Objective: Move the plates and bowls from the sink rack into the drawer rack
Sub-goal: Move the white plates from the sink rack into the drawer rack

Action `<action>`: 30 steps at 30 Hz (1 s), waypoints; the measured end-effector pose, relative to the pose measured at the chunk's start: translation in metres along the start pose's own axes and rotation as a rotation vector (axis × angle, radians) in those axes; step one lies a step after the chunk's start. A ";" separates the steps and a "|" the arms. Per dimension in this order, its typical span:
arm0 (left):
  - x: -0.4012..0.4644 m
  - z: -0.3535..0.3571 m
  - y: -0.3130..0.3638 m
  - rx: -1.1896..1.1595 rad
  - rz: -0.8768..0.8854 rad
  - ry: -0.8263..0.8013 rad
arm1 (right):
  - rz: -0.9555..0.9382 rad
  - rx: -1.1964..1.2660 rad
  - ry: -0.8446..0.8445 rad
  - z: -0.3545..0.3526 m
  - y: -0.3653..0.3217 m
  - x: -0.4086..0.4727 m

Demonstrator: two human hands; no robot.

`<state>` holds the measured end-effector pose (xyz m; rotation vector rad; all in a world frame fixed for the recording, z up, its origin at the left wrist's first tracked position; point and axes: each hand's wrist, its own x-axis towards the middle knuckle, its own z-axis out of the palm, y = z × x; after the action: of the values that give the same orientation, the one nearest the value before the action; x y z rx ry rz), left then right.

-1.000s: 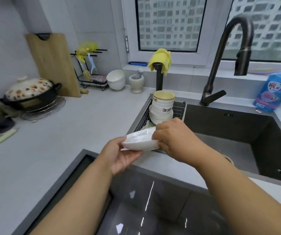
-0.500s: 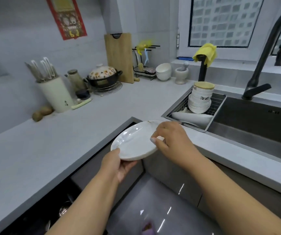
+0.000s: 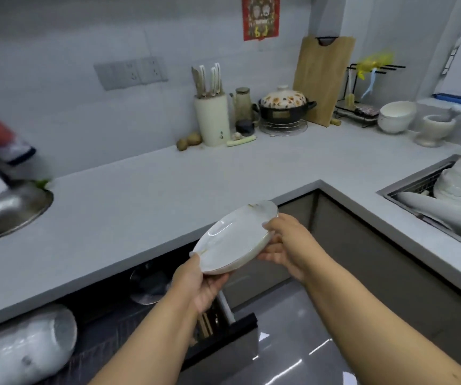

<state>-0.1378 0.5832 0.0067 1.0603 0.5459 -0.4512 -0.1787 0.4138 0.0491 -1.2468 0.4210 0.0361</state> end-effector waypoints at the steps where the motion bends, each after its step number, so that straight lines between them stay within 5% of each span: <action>1: 0.002 -0.019 0.004 0.020 -0.003 0.016 | 0.005 -0.026 -0.004 0.016 0.005 0.005; 12: 0.021 -0.295 0.054 0.524 0.131 0.493 | 0.258 -0.398 -0.201 0.221 0.117 0.048; 15: 0.015 -0.356 0.062 0.841 0.174 0.587 | 0.301 -0.503 -0.270 0.275 0.160 0.061; 23: 0.021 -0.462 0.058 1.320 0.117 0.552 | 0.274 -0.852 -0.366 0.375 0.256 0.105; 30: 0.025 -0.485 0.046 1.606 0.103 0.478 | 0.204 -1.084 -0.377 0.417 0.300 0.141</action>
<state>-0.1891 1.0378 -0.1613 2.7706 0.4850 -0.5217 -0.0033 0.8691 -0.1652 -2.1957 0.1763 0.7435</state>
